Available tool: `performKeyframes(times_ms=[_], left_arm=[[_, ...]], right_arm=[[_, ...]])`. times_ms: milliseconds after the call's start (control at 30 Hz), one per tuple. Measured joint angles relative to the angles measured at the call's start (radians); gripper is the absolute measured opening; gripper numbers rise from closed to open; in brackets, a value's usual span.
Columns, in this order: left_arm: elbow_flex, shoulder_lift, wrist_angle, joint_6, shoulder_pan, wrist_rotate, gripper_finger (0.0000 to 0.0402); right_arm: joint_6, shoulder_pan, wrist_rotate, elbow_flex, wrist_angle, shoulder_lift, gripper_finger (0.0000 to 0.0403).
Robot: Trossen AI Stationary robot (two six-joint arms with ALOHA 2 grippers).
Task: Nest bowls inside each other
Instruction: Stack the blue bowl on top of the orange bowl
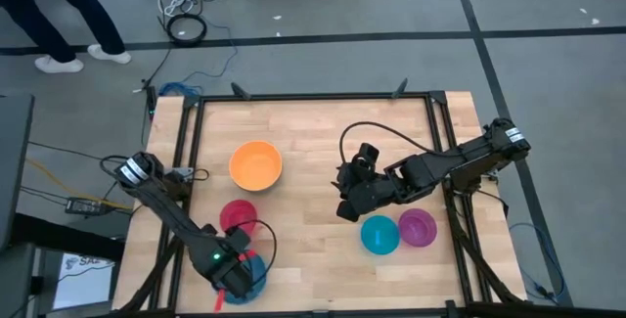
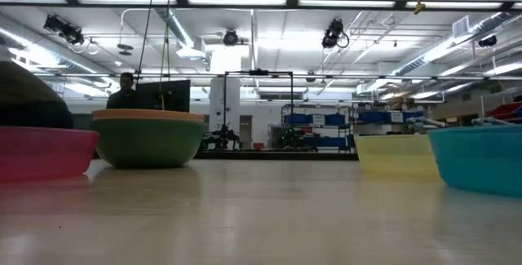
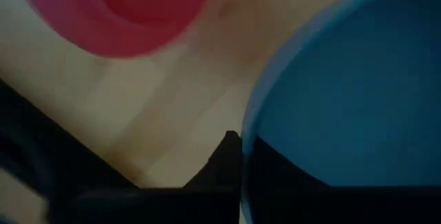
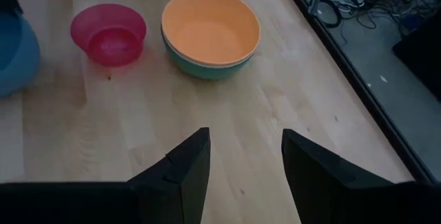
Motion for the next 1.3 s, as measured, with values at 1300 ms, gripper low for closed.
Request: performKeyframes(times_ms=[1300], left_arm=[[-0.244, -0.454, -0.076, 0.493, 0.767, -0.515, 0.0010]], right_arm=[[-0.016, -0.002, -0.008, 0.001, 0.069, 0.000, 0.0166]])
